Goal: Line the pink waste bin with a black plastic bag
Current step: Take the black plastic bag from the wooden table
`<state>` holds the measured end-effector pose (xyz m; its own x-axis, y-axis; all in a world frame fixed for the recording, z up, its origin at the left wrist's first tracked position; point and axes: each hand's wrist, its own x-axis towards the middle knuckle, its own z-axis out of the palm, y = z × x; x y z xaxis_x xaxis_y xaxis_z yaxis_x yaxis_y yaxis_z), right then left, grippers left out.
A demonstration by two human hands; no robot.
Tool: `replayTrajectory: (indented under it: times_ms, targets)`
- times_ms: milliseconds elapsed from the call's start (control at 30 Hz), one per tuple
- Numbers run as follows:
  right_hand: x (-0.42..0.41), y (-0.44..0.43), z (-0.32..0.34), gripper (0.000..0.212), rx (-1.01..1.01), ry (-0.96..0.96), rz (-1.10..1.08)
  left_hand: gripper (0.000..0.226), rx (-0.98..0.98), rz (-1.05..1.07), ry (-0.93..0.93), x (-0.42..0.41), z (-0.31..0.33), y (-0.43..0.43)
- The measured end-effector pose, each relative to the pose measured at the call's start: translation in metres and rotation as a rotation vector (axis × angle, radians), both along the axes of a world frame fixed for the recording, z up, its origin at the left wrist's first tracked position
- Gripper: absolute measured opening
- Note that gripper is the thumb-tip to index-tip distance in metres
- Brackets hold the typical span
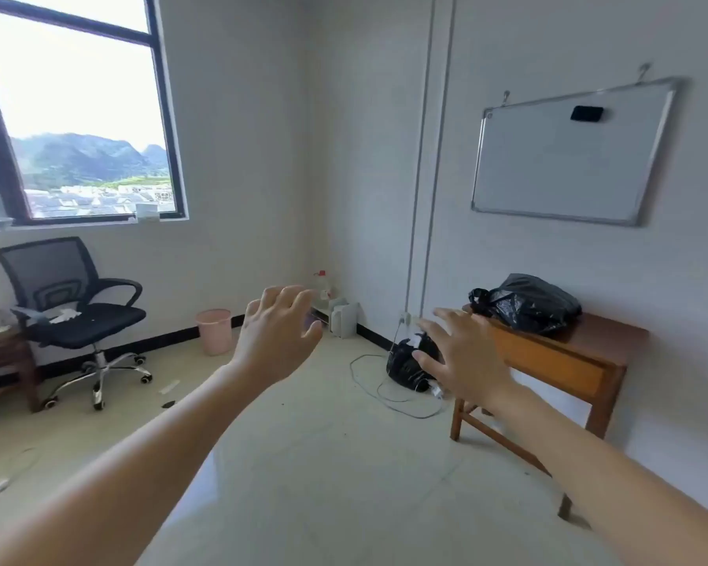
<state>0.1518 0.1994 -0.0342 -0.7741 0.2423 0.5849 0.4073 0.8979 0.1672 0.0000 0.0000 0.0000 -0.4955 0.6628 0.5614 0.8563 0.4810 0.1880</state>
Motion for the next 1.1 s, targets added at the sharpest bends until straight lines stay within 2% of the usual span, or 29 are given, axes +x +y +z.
replayTrajectory:
  times_ms: [100,300,500,567,667,767,867,967,1100]
  targets:
    - [0.004,0.055,-0.005,0.050,-0.045,-0.014,-0.032,0.061,0.024,-0.064,-0.020,-0.008,-0.009,0.064]
    - [0.012,0.152,-0.037,0.048,-0.165,-0.038,-0.136,0.053,-0.058,-0.147,-0.140,-0.032,-0.054,0.183]
    - [-0.003,0.231,-0.065,0.077,-0.293,-0.141,-0.219,0.045,-0.120,-0.190,-0.220,-0.073,-0.096,0.275]
    - [-0.019,0.261,-0.069,0.072,-0.239,-0.077,-0.209,0.045,-0.122,-0.197,-0.213,-0.094,-0.100,0.307]
    - [-0.043,0.307,-0.067,0.063,-0.245,-0.149,-0.267,0.045,-0.116,-0.210,-0.222,-0.129,-0.101,0.358]
    - [-0.065,0.353,-0.056,0.046,-0.183,-0.185,-0.328,0.044,-0.116,-0.231,-0.266,-0.163,-0.096,0.414]
    - [-0.076,0.400,-0.052,0.037,-0.155,-0.171,-0.431,0.044,-0.122,-0.256,-0.316,-0.188,-0.096,0.478]
    - [-0.071,0.444,-0.065,0.039,-0.166,-0.149,-0.482,0.045,-0.165,-0.305,-0.398,-0.189,-0.109,0.542]
    - [-0.047,0.497,-0.089,0.038,-0.150,-0.219,-0.573,0.045,-0.269,-0.383,-0.444,-0.171,-0.137,0.622]
